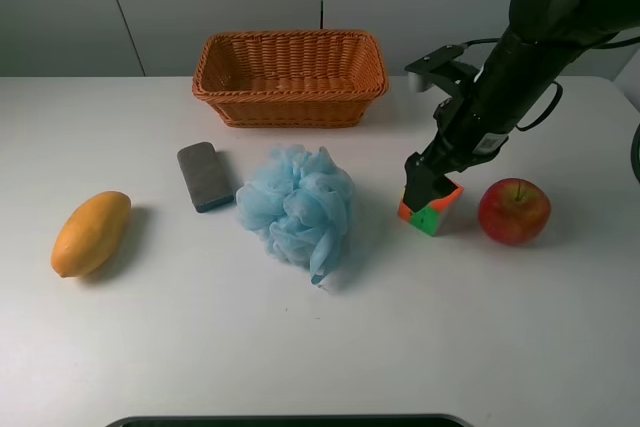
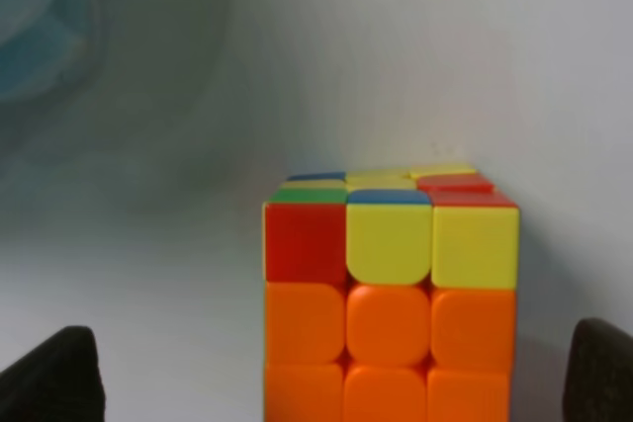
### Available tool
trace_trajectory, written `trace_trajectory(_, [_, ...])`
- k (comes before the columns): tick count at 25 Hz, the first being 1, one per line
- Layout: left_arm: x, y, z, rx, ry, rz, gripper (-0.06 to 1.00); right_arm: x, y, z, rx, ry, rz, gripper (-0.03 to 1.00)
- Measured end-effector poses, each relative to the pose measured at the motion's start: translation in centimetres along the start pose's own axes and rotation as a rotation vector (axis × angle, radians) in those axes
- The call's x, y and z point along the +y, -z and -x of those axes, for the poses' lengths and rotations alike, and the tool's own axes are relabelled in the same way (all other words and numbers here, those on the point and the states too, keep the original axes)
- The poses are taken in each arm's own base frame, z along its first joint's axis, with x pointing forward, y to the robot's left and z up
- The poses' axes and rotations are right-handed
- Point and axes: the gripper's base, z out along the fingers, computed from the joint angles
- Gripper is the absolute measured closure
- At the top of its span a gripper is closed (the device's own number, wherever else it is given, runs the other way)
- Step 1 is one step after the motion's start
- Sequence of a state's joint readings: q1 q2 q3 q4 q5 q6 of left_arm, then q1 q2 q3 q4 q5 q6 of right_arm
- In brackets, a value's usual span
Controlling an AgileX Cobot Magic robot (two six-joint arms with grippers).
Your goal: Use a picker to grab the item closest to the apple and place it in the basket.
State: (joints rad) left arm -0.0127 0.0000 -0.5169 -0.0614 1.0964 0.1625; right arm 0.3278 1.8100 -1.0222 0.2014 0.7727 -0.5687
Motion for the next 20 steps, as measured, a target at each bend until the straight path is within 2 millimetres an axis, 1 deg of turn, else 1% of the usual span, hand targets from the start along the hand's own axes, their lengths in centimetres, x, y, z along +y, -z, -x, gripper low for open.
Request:
trace_trajectory(8, [0.0, 0.0, 0.0, 0.0, 0.0, 0.0, 0.2, -0.5, -2.3, 0.2, 0.018, 0.012, -0.001, 0.27])
trace_trajectory(13, [0.0, 0.0, 0.0, 0.0, 0.0, 0.0, 0.2, -0.7, -3.9, 0.1, 0.048, 0.014, 0.012, 0.27])
trace_trajectory(20, [0.0, 0.0, 0.0, 0.0, 0.0, 0.0, 0.2, -0.9, -5.5, -0.1, 0.08, 0.014, 0.028, 0.27])
